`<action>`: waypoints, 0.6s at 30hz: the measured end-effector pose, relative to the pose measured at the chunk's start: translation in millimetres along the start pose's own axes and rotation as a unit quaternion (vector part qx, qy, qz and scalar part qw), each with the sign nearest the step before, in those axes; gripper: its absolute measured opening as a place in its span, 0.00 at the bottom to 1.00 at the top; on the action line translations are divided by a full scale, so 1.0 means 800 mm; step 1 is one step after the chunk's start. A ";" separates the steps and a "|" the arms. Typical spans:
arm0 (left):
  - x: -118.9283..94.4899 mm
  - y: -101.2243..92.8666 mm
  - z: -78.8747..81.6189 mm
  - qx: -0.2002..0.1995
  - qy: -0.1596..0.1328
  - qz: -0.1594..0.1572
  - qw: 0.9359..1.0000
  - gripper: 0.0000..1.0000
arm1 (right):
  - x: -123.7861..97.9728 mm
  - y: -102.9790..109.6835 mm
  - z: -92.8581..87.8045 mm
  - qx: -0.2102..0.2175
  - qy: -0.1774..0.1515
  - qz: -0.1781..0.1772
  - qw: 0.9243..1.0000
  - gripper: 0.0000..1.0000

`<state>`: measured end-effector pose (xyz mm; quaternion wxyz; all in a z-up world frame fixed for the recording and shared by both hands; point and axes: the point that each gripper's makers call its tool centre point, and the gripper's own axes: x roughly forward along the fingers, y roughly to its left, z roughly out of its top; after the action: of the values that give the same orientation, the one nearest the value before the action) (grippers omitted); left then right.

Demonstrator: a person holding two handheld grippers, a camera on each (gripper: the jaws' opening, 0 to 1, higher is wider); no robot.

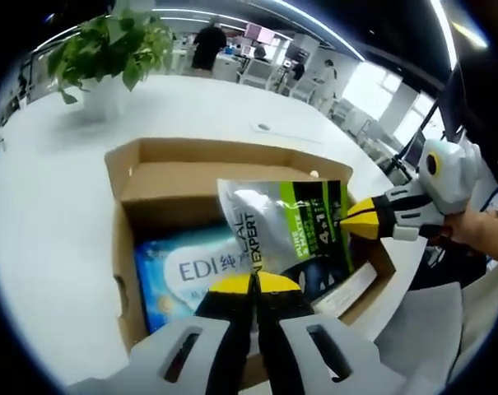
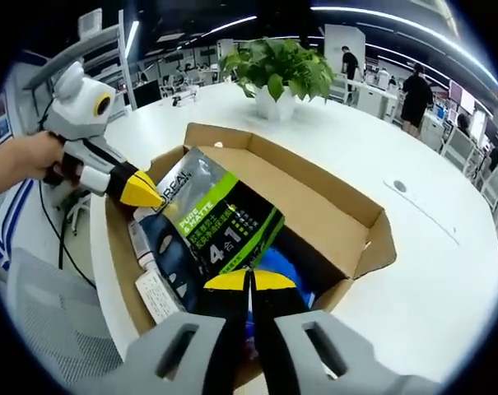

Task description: Operate the shoe box by opening the lid, removing the specified soft item, and placing it in the target area until the item is outside and the box remains undamaged.

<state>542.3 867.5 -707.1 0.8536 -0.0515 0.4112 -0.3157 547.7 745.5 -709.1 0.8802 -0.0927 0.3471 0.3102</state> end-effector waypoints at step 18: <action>0.007 -0.050 0.039 0.038 -0.014 -0.013 0.999 0.00 | -0.053 -0.039 0.015 0.039 -0.032 -0.031 0.998 0.00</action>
<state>547.9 827.4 -676.9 0.8565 -0.0289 0.3864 -0.3410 549.3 704.9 -673.8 0.9029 -0.0591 0.3275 0.2721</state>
